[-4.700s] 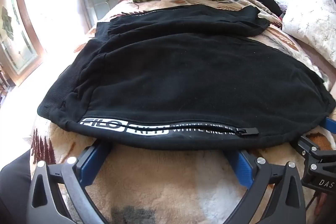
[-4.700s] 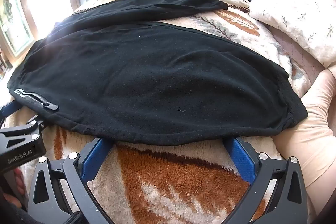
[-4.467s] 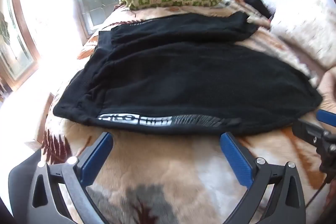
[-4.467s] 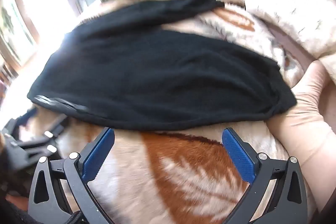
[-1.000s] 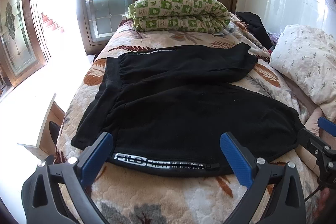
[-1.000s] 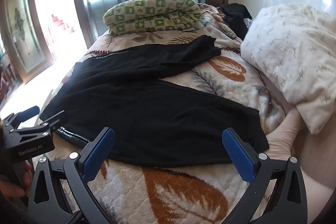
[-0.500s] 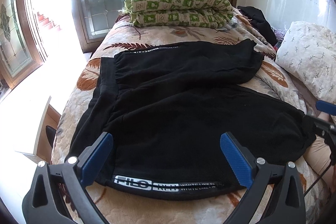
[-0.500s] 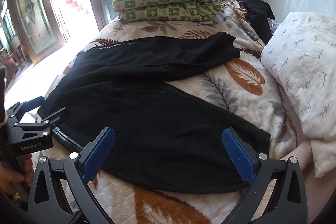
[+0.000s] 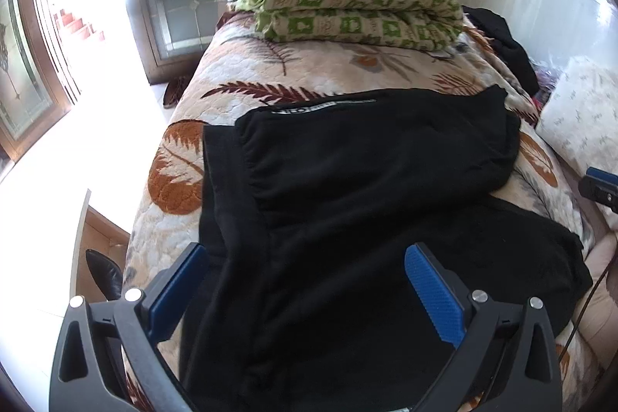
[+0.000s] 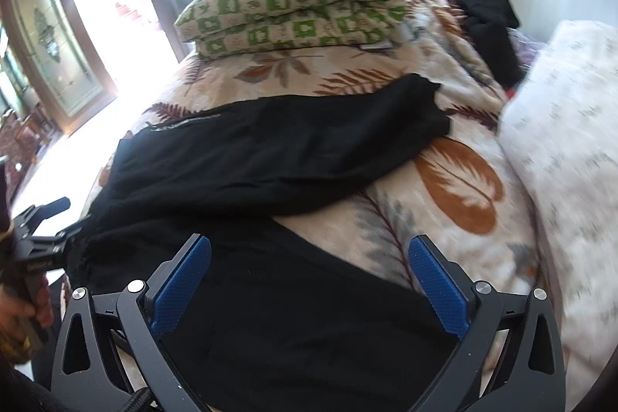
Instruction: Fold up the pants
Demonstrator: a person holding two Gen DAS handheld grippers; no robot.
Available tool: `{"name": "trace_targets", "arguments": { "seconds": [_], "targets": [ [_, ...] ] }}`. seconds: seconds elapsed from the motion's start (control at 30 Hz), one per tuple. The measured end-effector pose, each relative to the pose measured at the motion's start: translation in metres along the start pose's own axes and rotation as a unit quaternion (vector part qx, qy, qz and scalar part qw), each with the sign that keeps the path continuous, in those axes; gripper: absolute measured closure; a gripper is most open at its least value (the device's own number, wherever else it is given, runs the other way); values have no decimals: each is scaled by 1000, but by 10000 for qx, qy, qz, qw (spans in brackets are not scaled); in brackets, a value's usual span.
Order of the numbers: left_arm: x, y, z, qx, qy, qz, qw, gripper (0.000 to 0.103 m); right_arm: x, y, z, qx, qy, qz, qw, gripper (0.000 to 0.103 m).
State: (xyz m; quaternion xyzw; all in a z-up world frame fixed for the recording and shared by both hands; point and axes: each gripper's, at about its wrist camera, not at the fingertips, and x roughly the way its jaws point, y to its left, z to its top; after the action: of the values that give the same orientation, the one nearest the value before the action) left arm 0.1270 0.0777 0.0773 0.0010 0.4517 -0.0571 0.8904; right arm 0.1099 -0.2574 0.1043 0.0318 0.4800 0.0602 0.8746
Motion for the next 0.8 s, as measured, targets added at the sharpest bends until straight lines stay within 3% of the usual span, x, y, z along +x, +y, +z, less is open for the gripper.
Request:
{"name": "trace_targets", "arguments": {
  "seconds": [0.23, 0.47, 0.63, 0.8],
  "targets": [
    [37, 44, 38, -158, 275, 85, 9995, 0, 41, 26, 33, -545, 138, 160, 9983, 0],
    [78, 75, 54, -170, 538, -46, 9984, 0, 76, 34, 48, -806, 234, 439, 9955, 0],
    [101, 85, 61, -235, 624, -171, 9976, 0, 98, 36, 70, -1634, 198, 259, 9860, 0],
    [117, 87, 66, -299, 653, -290, 9970, 0, 128, 25, 98, -1972, 364, 205, 9795, 0]
  ]
}}
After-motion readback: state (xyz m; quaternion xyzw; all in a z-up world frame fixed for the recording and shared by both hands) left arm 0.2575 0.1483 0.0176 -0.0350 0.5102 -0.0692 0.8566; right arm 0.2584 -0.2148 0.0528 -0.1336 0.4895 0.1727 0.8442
